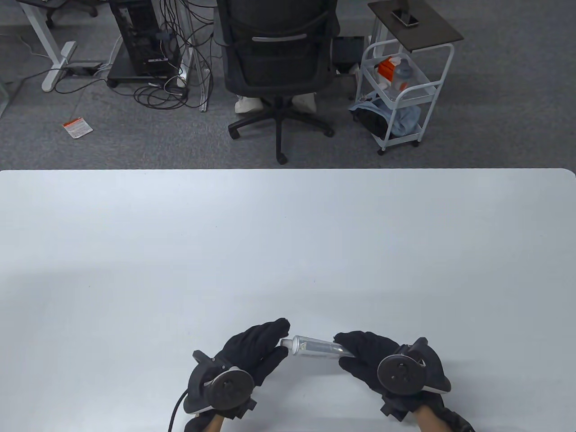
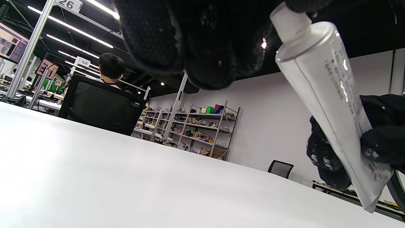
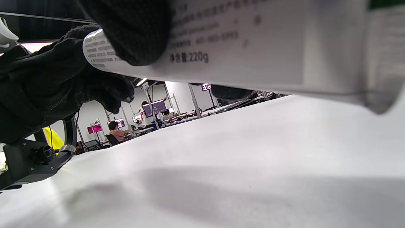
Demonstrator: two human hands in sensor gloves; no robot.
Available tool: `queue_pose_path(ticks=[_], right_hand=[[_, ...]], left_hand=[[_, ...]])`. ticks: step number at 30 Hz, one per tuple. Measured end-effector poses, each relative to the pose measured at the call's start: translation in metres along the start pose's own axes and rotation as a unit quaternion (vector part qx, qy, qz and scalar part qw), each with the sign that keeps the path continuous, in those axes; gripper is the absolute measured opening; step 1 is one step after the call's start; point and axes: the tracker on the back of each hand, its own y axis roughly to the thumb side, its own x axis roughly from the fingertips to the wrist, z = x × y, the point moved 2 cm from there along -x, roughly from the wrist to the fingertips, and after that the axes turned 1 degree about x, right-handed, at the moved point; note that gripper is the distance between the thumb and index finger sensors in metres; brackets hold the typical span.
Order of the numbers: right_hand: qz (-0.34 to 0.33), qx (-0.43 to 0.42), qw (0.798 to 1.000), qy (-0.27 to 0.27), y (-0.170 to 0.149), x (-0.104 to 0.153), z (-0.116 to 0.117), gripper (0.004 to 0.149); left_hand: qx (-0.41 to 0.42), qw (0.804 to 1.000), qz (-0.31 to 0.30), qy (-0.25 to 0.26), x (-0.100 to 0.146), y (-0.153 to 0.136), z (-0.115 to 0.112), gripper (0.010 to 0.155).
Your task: Unscrew tube cap from toothpaste tube
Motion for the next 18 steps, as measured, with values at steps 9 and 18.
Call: queue_pose_path(ticks=[9, 18], right_hand=[[-0.012, 0.008, 1.0, 0.012, 0.006, -0.0004, 0.0035, 0.053], [-0.001, -0.002, 1.0, 0.001, 0.0003, 0.0005, -0.0007, 0.053]], left_hand=[[-0.022, 0.998, 0.029, 0.044, 0.0007, 0.0003, 0.0036, 0.049], [-0.001, 1.0, 0.009, 0.029, 0.0023, -0.0039, 0.0089, 0.063]])
